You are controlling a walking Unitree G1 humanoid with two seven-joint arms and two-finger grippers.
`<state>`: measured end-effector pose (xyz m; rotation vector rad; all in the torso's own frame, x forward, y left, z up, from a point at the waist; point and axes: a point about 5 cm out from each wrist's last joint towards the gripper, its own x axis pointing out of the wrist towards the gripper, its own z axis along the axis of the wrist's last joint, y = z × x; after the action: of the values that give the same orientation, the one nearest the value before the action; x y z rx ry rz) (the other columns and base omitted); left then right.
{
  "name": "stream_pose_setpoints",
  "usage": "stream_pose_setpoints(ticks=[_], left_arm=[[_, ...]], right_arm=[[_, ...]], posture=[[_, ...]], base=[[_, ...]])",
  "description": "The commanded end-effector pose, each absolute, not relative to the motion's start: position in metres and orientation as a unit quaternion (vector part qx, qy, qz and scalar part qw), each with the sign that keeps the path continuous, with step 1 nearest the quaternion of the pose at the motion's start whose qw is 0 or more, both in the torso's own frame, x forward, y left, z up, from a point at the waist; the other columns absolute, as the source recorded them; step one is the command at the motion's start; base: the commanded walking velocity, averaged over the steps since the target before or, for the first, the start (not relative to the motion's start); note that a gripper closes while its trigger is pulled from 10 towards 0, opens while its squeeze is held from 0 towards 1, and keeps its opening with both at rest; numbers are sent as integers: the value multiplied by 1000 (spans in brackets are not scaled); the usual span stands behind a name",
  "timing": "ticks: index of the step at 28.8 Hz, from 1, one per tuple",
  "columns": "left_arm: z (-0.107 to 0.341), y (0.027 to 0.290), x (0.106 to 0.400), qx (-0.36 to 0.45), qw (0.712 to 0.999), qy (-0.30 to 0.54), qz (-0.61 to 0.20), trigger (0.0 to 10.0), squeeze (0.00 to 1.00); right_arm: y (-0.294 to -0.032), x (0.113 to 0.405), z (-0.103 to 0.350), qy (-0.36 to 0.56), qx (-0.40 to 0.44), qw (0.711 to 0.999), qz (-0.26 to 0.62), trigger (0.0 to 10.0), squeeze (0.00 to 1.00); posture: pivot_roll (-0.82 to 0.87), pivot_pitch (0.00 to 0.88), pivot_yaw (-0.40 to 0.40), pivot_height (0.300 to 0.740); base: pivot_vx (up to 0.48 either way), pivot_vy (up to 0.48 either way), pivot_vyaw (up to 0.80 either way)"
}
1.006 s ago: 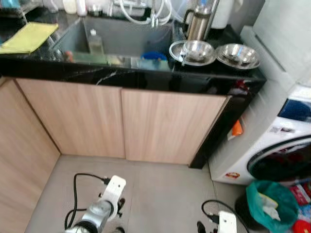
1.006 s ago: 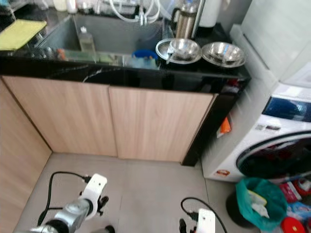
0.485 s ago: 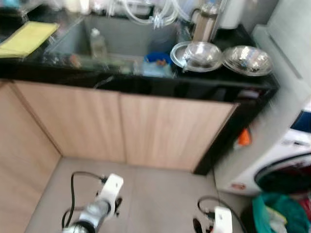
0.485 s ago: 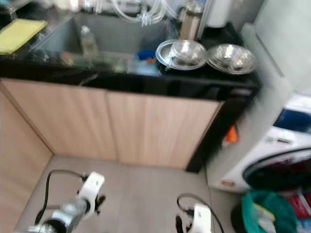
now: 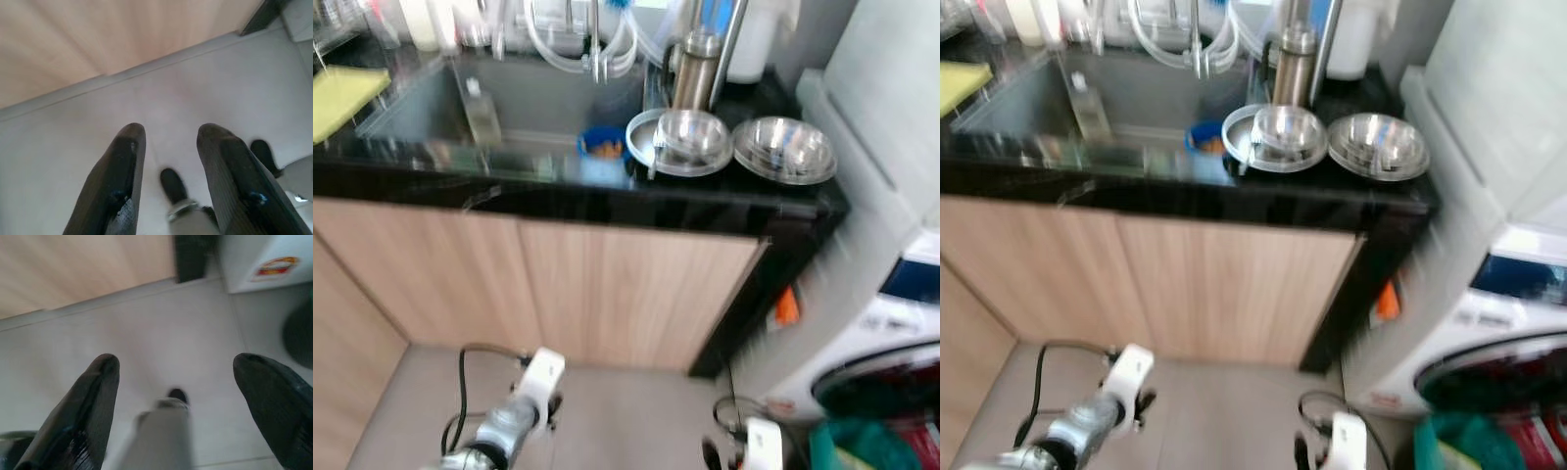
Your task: Kitchen organization
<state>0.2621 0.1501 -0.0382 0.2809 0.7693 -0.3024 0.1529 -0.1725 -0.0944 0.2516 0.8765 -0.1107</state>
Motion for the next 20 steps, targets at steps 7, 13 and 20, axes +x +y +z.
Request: stream_pose_setpoints(ticks=[7,13,20], left_arm=[[-44,149,256,133,901,386,-146,10000,0],[-43,149,256,132,902,386,-145,10000,0],[-44,149,256,129,902,386,-144,10000,0]], right_arm=[[-178,152,-95,426,109,896,-57,10000,0],[-179,151,-95,425,116,895,-62,10000,0],[-178,151,-95,424,124,895,-67,10000,0]], posture=[[136,105,-102,740],[133,109,-103,740],[135,110,-102,740]], base=[[205,0,0],[0,0,0],[0,0,0]])
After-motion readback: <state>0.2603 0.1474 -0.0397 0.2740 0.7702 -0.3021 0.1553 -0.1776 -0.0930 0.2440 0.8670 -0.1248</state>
